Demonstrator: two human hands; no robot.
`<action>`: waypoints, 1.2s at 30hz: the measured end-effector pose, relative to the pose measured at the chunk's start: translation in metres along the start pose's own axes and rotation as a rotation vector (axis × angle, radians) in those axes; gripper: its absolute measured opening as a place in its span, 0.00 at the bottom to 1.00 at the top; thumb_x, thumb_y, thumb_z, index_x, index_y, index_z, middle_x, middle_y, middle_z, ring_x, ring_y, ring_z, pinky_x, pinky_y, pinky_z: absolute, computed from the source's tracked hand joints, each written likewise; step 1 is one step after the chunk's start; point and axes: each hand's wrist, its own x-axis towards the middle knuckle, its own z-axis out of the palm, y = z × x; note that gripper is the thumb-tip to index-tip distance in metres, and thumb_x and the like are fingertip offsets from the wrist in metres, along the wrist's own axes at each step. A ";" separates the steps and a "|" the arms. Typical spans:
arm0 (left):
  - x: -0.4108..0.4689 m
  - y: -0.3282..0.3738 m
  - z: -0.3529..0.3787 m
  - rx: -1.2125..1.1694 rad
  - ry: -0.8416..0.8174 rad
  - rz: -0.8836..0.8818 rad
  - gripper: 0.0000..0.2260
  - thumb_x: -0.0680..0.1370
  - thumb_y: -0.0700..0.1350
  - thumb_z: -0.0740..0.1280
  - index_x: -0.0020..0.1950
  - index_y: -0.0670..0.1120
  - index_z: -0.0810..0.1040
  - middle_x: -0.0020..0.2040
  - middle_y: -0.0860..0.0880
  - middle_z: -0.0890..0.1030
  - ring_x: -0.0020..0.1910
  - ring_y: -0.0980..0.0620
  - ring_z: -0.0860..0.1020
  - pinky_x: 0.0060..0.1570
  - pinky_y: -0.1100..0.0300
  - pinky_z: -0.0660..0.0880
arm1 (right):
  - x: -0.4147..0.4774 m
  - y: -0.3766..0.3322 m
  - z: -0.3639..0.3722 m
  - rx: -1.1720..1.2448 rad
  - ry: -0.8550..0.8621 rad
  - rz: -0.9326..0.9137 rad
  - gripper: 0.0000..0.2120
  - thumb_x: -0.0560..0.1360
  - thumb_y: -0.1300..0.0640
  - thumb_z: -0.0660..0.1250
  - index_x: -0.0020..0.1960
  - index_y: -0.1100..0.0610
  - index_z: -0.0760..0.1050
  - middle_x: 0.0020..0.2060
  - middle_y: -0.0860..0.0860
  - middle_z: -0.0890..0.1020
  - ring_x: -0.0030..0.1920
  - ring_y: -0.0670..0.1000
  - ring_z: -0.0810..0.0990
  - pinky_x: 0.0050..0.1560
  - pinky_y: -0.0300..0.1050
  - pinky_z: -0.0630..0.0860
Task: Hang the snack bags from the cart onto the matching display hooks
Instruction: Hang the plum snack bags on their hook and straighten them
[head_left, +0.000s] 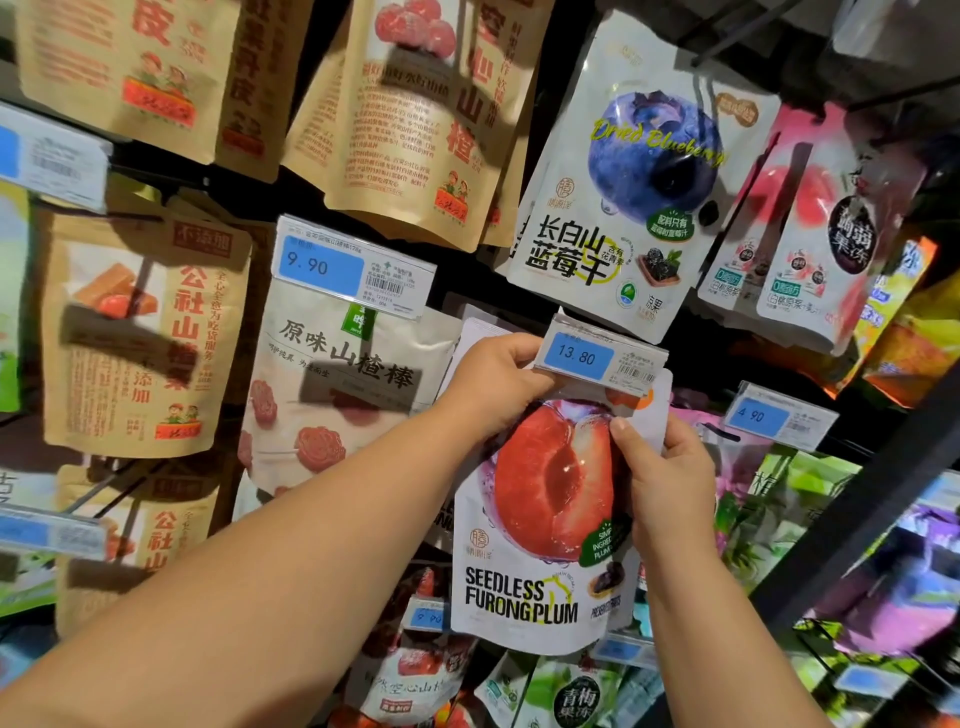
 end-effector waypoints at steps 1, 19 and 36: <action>0.000 0.000 0.000 0.026 -0.001 0.008 0.11 0.74 0.35 0.72 0.48 0.51 0.81 0.41 0.57 0.82 0.38 0.66 0.78 0.40 0.73 0.76 | 0.000 0.000 0.000 0.006 0.001 0.002 0.07 0.75 0.59 0.71 0.48 0.48 0.82 0.47 0.50 0.86 0.49 0.53 0.85 0.54 0.60 0.80; 0.000 -0.009 -0.004 0.189 0.068 0.155 0.13 0.73 0.36 0.72 0.52 0.51 0.80 0.49 0.55 0.80 0.51 0.55 0.79 0.52 0.67 0.74 | 0.006 0.004 0.001 -0.053 0.014 -0.034 0.08 0.75 0.60 0.71 0.45 0.47 0.82 0.45 0.48 0.86 0.47 0.51 0.85 0.52 0.55 0.81; -0.014 -0.047 -0.016 0.491 0.243 0.302 0.25 0.71 0.39 0.72 0.68 0.46 0.72 0.74 0.48 0.64 0.74 0.48 0.64 0.71 0.46 0.64 | 0.011 0.027 0.027 -0.041 0.060 0.087 0.03 0.72 0.55 0.71 0.45 0.50 0.82 0.40 0.49 0.85 0.41 0.54 0.82 0.43 0.53 0.78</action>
